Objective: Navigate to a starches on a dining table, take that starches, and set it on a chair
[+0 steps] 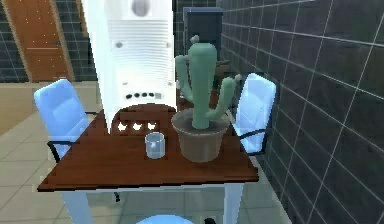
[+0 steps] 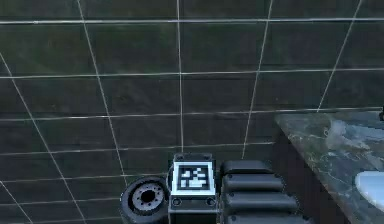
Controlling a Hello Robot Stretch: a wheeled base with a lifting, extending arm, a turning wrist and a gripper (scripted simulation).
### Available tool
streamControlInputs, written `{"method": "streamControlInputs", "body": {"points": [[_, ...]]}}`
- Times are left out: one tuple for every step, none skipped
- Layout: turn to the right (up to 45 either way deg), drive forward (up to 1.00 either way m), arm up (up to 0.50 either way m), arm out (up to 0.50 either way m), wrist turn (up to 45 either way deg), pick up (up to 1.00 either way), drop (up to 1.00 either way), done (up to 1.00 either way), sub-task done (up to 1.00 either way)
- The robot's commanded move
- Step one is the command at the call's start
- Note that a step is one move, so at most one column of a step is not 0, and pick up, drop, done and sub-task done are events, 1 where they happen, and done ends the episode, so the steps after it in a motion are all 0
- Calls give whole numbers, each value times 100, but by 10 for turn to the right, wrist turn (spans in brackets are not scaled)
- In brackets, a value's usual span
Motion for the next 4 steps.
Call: {"method": "streamControlInputs", "body": {"points": [[210,0,0,0,0,0,0,0,0],[-450,0,0,0,0,0,0,0,0],[-450,0,0,0,0,0,0,0,0],[-450,0,0,0,0,0,0,0,0]]}}
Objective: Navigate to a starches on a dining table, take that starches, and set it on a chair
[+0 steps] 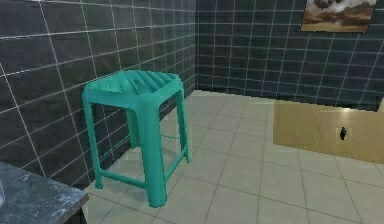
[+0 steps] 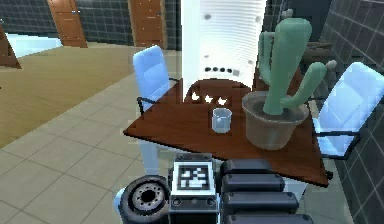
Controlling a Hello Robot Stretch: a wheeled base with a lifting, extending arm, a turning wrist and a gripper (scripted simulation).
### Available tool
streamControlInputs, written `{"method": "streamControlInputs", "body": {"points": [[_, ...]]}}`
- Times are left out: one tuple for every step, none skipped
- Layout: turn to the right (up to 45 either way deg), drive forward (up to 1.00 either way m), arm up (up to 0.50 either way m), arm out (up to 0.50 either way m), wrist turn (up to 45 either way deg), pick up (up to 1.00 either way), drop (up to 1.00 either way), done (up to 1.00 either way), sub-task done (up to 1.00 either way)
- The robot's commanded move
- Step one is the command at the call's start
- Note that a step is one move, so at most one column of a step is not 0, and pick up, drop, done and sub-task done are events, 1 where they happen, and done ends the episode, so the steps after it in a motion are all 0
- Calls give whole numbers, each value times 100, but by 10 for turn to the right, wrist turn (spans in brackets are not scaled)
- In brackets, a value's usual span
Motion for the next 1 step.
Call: {"method": "streamControlInputs", "body": {"points": [[-30,0,0,0,0,0,0,0,0]]}}
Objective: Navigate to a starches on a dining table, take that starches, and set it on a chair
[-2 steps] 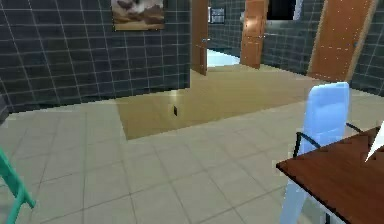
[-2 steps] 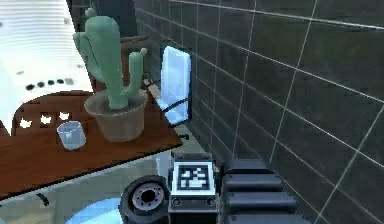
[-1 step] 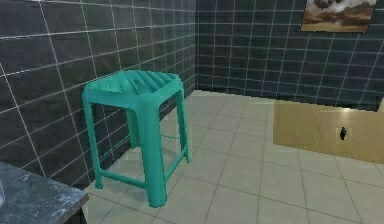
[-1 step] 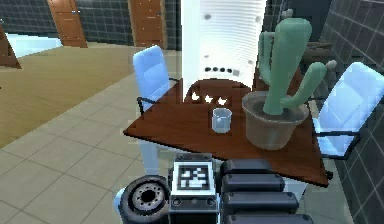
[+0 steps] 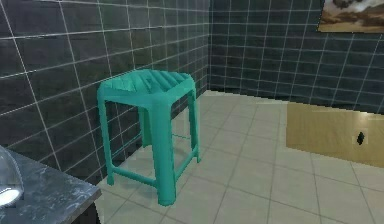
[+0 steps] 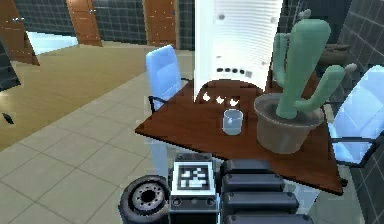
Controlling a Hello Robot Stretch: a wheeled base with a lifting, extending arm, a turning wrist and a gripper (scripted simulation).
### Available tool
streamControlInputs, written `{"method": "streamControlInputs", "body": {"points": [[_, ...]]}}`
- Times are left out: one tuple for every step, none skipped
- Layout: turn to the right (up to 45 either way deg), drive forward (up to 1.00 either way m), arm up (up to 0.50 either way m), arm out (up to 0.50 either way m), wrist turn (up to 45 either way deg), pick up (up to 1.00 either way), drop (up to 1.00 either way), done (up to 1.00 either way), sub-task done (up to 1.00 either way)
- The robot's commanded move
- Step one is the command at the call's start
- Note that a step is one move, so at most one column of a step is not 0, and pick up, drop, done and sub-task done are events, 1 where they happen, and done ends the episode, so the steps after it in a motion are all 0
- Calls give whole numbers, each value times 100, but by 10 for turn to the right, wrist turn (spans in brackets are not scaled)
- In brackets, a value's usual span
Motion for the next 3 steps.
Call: {"method": "streamControlInputs", "body": {"points": [[0,0,0,26,0,0,0,0,0],[0,0,0,0,450,0,0,0,0],[0,0,0,0,450,0,0,0,0]]}}
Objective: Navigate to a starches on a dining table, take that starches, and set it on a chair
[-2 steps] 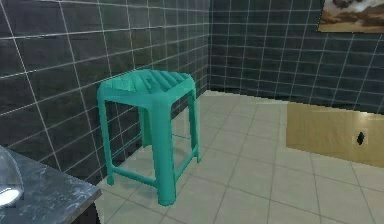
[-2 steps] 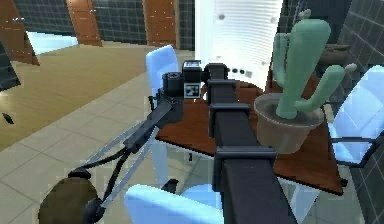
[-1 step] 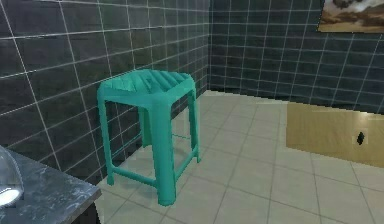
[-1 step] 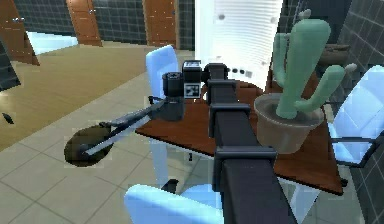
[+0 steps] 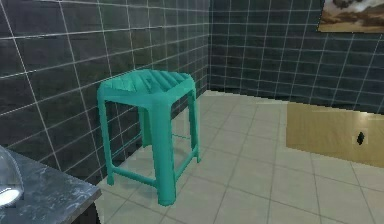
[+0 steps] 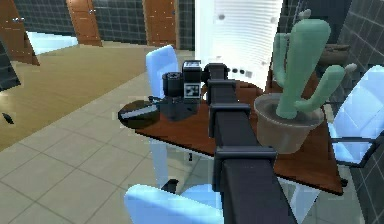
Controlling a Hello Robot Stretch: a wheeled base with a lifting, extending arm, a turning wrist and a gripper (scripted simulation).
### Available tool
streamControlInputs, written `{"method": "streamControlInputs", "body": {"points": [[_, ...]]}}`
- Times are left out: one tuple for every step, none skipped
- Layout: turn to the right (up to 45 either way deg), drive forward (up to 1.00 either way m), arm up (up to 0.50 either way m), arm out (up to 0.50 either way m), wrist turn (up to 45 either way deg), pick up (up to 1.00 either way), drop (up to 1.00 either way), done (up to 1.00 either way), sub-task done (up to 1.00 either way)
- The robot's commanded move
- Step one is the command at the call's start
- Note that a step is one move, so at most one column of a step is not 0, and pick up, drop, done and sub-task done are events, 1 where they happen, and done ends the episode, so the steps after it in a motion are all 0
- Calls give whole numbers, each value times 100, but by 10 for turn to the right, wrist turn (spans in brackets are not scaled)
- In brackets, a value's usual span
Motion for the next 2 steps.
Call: {"method": "streamControlInputs", "body": {"points": [[0,0,0,0,450,0,0,0,0],[0,0,0,0,150,0,0,0,0]]}}
